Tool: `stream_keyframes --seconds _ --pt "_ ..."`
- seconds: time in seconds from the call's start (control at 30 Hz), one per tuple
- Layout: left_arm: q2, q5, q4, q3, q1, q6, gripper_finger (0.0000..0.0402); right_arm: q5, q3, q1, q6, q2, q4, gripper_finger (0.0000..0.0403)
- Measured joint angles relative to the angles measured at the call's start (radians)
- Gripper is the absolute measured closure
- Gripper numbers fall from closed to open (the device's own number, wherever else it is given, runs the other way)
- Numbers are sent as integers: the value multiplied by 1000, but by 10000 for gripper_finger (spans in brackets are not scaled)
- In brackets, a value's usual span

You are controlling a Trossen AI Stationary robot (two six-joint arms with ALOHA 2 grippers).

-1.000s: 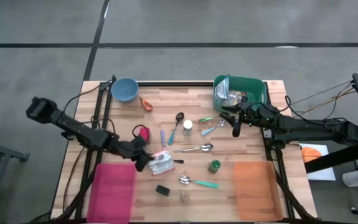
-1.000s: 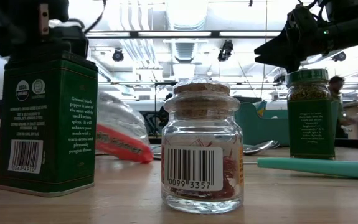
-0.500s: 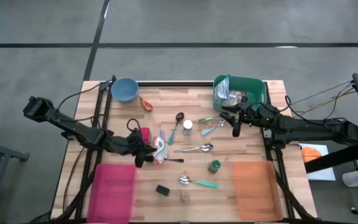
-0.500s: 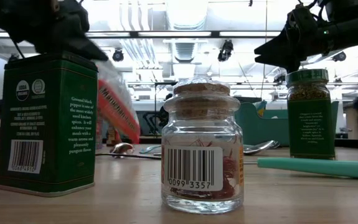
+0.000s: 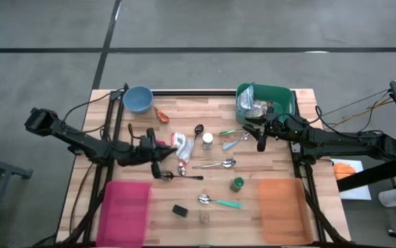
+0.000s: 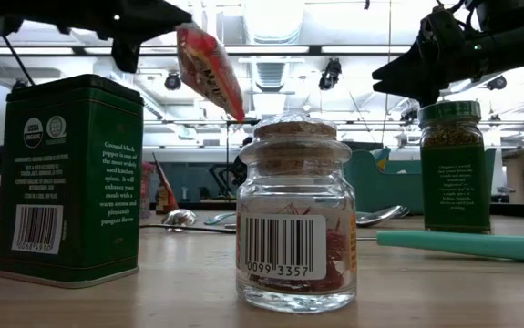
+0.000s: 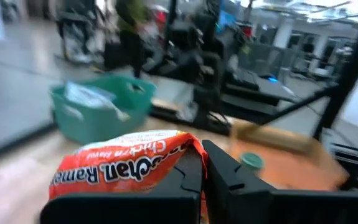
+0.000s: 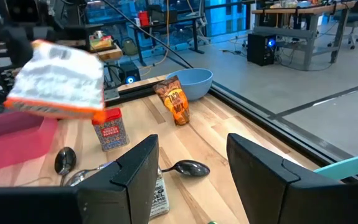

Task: Pick & Place Food Item
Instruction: Put the orange noodle pack into the green bin

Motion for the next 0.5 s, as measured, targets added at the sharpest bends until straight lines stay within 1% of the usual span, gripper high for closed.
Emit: stream_keyframes --seconds 0.1,0.3,0.37,0.5 --pt "0 -24 43 0 60 60 401 0 0 0 -2 0 0 216" --pt "32 -21 188 0 227 177 401 0 0 0 -1 0 0 216" --pt "55 24 251 0 287 221 401 0 0 0 0 0 0 216" --pt "123 199 354 0 403 272 401 0 0 0 0 0 0 216"
